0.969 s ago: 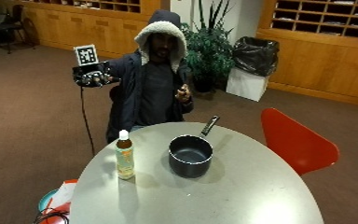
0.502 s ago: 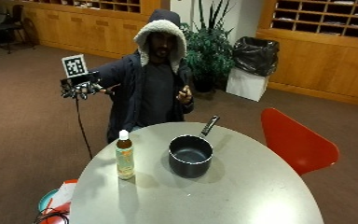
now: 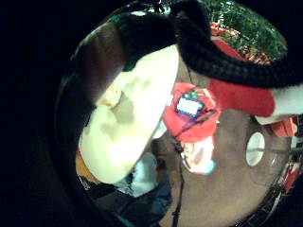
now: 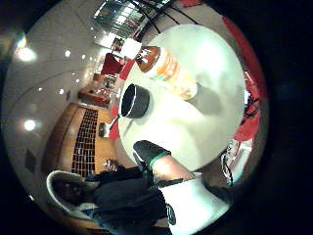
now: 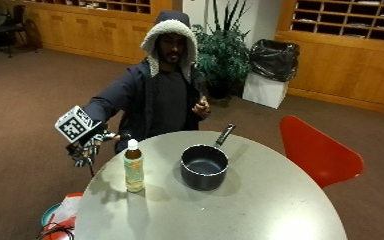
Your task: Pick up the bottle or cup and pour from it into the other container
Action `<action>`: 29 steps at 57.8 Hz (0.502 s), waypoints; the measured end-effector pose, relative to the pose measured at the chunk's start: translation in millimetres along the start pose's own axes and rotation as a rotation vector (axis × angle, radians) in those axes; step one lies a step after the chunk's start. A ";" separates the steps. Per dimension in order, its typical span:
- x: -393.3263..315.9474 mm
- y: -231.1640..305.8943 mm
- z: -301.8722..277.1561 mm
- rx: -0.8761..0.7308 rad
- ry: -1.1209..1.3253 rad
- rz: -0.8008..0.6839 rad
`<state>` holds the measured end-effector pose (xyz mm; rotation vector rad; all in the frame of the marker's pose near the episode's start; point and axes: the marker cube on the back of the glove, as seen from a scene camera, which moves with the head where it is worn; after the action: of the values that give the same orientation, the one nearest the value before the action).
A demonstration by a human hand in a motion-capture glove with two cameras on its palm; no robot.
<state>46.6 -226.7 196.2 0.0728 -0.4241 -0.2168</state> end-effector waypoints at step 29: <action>-34.7 -70.3 131.8 0.051 -0.666 0.148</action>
<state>-52.6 -290.8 294.0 0.0171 -1.0942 -0.0782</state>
